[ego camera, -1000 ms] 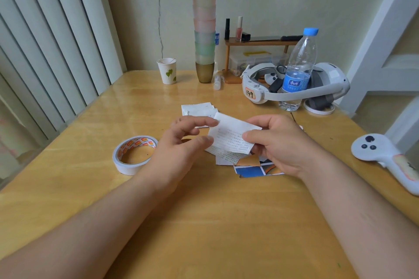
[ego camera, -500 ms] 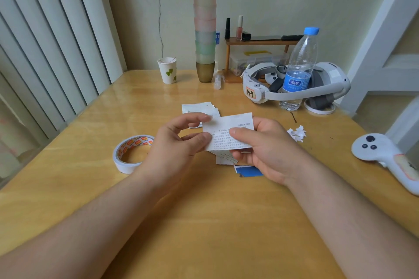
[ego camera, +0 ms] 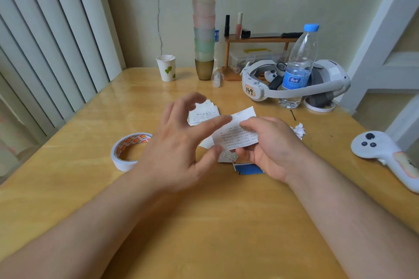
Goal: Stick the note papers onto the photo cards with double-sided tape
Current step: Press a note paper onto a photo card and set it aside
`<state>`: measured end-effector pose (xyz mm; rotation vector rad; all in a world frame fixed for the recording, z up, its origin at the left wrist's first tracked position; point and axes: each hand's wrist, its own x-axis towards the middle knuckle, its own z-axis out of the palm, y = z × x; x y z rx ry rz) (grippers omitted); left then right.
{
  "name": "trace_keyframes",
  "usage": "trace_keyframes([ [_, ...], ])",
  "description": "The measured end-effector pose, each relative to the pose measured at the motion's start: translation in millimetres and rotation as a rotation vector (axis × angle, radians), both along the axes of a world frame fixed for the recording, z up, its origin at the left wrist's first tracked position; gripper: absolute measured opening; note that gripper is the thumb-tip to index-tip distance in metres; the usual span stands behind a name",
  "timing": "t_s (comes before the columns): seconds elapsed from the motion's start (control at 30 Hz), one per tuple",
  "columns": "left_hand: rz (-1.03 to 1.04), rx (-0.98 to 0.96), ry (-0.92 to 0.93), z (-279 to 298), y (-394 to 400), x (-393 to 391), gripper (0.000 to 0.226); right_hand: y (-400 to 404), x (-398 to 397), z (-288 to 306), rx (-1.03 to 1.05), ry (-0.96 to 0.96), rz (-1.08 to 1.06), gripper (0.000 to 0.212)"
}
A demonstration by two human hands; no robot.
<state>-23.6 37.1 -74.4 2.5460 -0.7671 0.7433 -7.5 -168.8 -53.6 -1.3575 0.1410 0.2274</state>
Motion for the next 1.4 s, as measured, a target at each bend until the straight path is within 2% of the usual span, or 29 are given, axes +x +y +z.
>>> trace_keyframes([
  [0.1, 0.025, 0.075, -0.072, 4.2, -0.2, -0.9, 0.049, 0.2, -0.4, 0.5, 0.017, 0.014, 0.022, 0.025],
  [0.27, 0.058, 0.215, -0.082, 2.5, -4.9, -1.0, 0.054, 0.6, -1.0, 0.3, 0.066, 0.037, 0.013, 0.03],
  [0.83, 0.112, 0.356, -0.171, -3.2, -7.0, 0.6, 0.055, -3.2, -1.3, 4.3, 0.095, 0.066, -0.001, 0.026],
  [1.07, 0.144, 0.41, -0.269, -5.3, -10.6, 0.5, 0.043, -9.5, 1.4, 4.1, -0.077, -0.014, 0.0, 0.016],
  [1.23, 0.173, 0.484, -0.342, -14.4, -15.2, -1.0, 0.045, -18.2, 4.3, 1.4, -0.164, -0.008, 0.037, 0.012],
  [1.4, 0.159, 0.498, -0.378, -22.5, -22.2, -2.7, 0.046, -20.4, 8.9, -5.6, -0.255, 0.03, 0.075, 0.023],
])
